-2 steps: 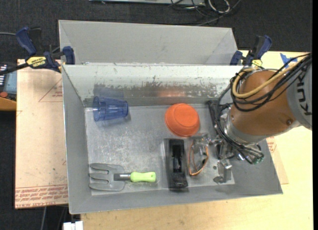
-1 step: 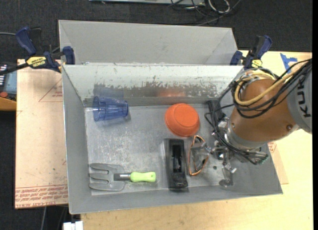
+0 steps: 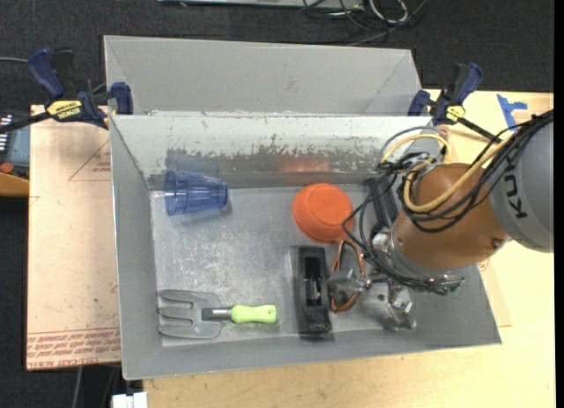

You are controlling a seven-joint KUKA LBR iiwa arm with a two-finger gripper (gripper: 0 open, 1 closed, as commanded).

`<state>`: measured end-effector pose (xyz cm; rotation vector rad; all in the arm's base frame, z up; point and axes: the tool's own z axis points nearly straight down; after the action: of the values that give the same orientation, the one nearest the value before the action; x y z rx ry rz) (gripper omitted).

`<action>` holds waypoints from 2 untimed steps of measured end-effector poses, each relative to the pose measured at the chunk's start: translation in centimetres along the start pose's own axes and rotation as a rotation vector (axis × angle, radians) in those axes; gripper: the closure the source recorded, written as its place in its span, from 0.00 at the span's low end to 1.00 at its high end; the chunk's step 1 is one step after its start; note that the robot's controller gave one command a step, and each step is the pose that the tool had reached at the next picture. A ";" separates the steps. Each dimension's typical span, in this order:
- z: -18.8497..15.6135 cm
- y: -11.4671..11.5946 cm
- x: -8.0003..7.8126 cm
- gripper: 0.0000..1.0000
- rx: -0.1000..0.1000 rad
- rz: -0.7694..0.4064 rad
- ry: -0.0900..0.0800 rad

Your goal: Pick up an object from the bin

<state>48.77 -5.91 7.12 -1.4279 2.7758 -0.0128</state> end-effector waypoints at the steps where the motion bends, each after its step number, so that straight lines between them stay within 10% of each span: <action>1: 0.1 -1.7 -0.7 1.00 -0.019 -0.405 0.005; 2: 0.1 -1.7 -0.7 1.00 -0.019 -0.405 0.005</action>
Offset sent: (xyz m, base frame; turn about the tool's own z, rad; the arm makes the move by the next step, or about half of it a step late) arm 0.0000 0.0000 0.0000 0.0000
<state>50.61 -6.34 7.04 -1.9667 2.4432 0.0035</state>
